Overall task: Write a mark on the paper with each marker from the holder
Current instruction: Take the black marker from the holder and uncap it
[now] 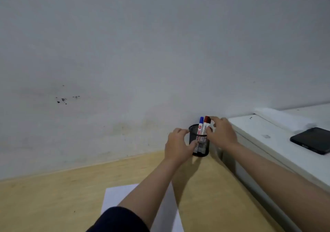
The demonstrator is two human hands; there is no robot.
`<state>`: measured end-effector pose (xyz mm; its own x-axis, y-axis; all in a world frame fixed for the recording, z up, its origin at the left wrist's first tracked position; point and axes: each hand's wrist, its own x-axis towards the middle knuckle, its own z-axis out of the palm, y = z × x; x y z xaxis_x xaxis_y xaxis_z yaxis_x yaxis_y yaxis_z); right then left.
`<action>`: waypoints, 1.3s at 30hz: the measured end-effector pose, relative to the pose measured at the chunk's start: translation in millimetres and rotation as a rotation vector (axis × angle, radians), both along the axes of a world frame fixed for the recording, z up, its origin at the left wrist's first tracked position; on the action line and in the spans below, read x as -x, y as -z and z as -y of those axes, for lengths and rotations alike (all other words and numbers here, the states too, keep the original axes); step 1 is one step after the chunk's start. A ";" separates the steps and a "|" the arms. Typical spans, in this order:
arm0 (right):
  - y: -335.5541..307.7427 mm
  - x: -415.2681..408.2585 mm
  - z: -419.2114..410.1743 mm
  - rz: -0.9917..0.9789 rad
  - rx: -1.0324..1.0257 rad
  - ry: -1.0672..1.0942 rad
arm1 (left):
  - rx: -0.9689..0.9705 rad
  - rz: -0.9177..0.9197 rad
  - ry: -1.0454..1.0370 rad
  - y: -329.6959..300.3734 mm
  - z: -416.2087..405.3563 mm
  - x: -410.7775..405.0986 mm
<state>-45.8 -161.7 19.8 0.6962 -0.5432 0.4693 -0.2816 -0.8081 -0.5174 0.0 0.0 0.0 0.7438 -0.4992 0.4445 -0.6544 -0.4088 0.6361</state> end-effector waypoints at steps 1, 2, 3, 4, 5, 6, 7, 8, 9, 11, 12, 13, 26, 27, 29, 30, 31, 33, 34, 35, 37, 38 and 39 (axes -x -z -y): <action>0.4 -5.7 3.9 -0.003 0.000 0.009 | 0.014 -0.001 -0.004 1.9 6.4 -5.2; 0.8 -11.1 8.4 -0.003 0.003 0.015 | 0.031 0.003 -0.013 3.9 12.9 -9.8; 2.5 -17.0 13.2 -0.016 0.019 0.022 | 0.033 0.013 -0.023 7.5 19.3 -14.3; 3.9 -21.8 15.9 -0.033 0.027 0.027 | 0.036 0.013 -0.033 10.1 24.1 -17.9; 5.0 -26.4 19.8 -0.043 0.039 0.036 | 0.036 0.018 -0.038 13.5 30.1 -21.7; 6.9 -30.6 23.5 -0.037 0.048 0.043 | 0.039 0.028 -0.044 15.9 34.7 -23.3; 8.1 -33.4 25.9 -0.019 0.054 0.047 | 0.047 0.039 -0.058 18.4 38.0 -25.6; 8.2 -35.2 27.0 0.014 0.062 0.045 | 0.062 0.052 -0.077 20.0 40.2 -27.4; 8.0 -36.1 27.2 0.043 0.064 0.039 | 0.081 0.060 -0.092 21.7 41.9 -28.6; 5.7 -36.2 26.9 0.113 0.045 -0.005 | 0.099 0.070 -0.120 21.7 44.1 -29.1; 3.2 -35.4 25.3 0.152 0.024 -0.035 | 0.092 0.071 -0.130 20.4 45.2 -28.5; 0.1 -33.6 23.4 0.186 0.001 -0.062 | 0.081 0.063 -0.139 19.3 45.9 -28.3; -47.2 72.0 -54.7 0.594 0.013 -0.363 | 0.677 -0.762 0.177 -52.8 -3.4 41.2; -46.8 82.0 -62.4 0.593 0.012 -0.387 | 0.700 -0.802 0.196 -59.7 -11.8 47.4; -45.7 99.0 -76.8 0.594 0.004 -0.431 | 0.752 -0.863 0.222 -71.8 -28.3 60.6; -45.7 106.1 -84.1 0.591 -0.004 -0.453 | 0.776 -0.881 0.229 -77.1 -36.1 67.1; -46.1 112.3 -91.2 0.583 -0.017 -0.478 | 0.792 -0.883 0.230 -81.4 -43.8 72.9; -49.4 122.8 -105.6 0.559 -0.050 -0.527 | 0.808 -0.855 0.218 -89.7 -60.4 82.8; -52.4 126.8 -112.5 0.551 -0.064 -0.539 | 0.814 -0.831 0.214 -93.3 -69.1 86.8; -56.4 129.6 -119.0 0.552 -0.076 -0.534 | 0.817 -0.804 0.210 -96.4 -78.1 90.0; -66.5 130.9 -131.4 0.590 -0.118 -0.482 | 0.798 -0.736 0.207 -101.6 -96.3 95.9; -71.6 129.5 -137.4 0.619 -0.161 -0.448 | 0.774 -0.694 0.208 -103.5 -105.1 98.9; -77.2 127.4 -144.3 0.639 -0.218 -0.421 | 0.743 -0.646 0.209 -104.5 -113.2 101.2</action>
<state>-173.2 -17.4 97.0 0.4953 -0.4201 0.7604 0.4295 -0.6424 -0.6347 -101.2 113.2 104.5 0.8815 -0.4073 0.2389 -0.1076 0.3193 0.9415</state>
